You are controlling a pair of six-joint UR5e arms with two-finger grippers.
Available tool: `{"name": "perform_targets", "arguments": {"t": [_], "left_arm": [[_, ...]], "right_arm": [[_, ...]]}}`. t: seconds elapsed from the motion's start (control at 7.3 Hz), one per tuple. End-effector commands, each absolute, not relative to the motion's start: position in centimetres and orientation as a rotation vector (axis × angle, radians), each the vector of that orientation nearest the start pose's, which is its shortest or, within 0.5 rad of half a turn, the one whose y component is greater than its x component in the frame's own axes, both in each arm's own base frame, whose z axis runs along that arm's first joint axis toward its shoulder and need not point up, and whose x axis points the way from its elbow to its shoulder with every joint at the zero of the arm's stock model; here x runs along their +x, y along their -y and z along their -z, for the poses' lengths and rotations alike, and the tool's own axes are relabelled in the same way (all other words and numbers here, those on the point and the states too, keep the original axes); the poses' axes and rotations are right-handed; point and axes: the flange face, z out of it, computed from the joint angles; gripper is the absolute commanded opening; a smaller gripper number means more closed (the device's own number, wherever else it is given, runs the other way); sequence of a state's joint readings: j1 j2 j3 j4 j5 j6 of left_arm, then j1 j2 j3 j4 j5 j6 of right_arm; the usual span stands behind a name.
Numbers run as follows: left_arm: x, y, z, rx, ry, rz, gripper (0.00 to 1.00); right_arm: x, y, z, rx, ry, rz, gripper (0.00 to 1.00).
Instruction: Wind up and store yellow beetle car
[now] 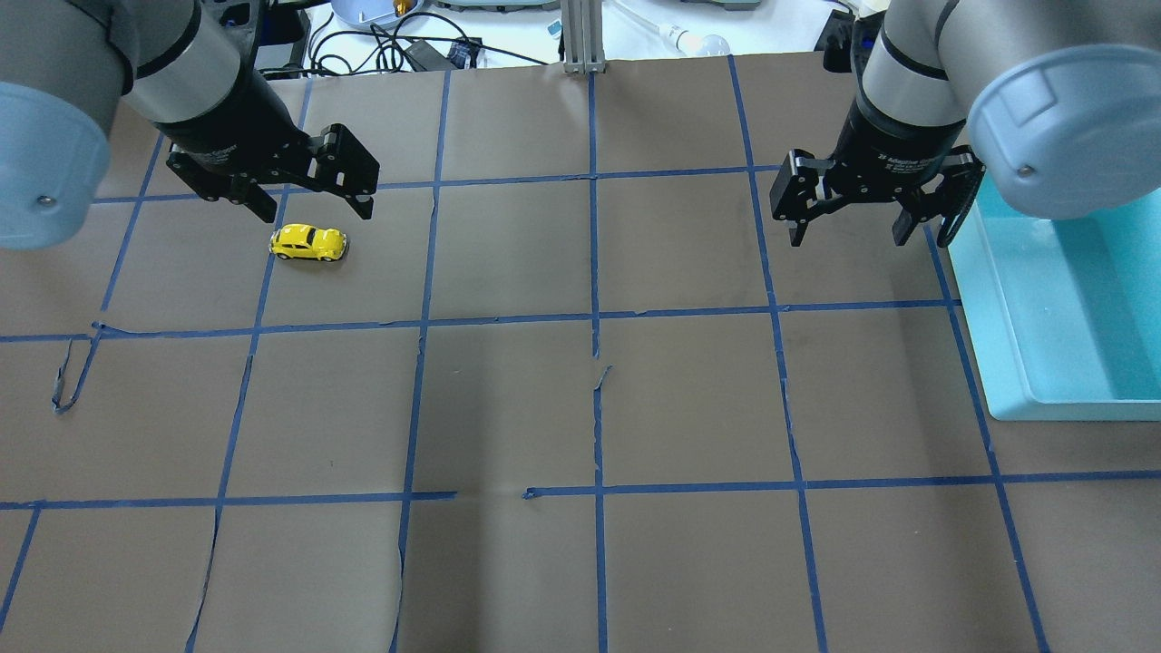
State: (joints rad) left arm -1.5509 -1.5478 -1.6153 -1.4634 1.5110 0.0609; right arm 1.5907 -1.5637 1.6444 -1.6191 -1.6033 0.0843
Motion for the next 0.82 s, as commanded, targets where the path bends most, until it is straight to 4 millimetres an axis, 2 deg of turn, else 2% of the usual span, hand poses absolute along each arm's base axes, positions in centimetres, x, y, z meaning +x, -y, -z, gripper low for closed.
{"name": "perform_targets", "arguments": {"t": [0.0,0.27,0.41,0.68], "left_arm": [[-12.9,49.3,-48.8,0.070,-3.194,0.141,1.00],[-12.9,49.3,-48.6,0.077,-3.194,0.137,1.00],[-12.4,50.1,-48.6,0.320,-3.186,0.167,1.00],[-8.6,51.2,-47.8,0.586,-3.138,0.167,1.00]], "right_arm": [[14.0,48.7,-45.4,0.101,-3.172,-0.049,1.00],[14.1,48.8,-45.4,0.101,-3.164,-0.047,1.00],[14.1,48.8,-45.2,0.097,-3.169,-0.054,1.00],[13.9,48.9,-45.1,0.099,-3.175,-0.053,1.00]]}}
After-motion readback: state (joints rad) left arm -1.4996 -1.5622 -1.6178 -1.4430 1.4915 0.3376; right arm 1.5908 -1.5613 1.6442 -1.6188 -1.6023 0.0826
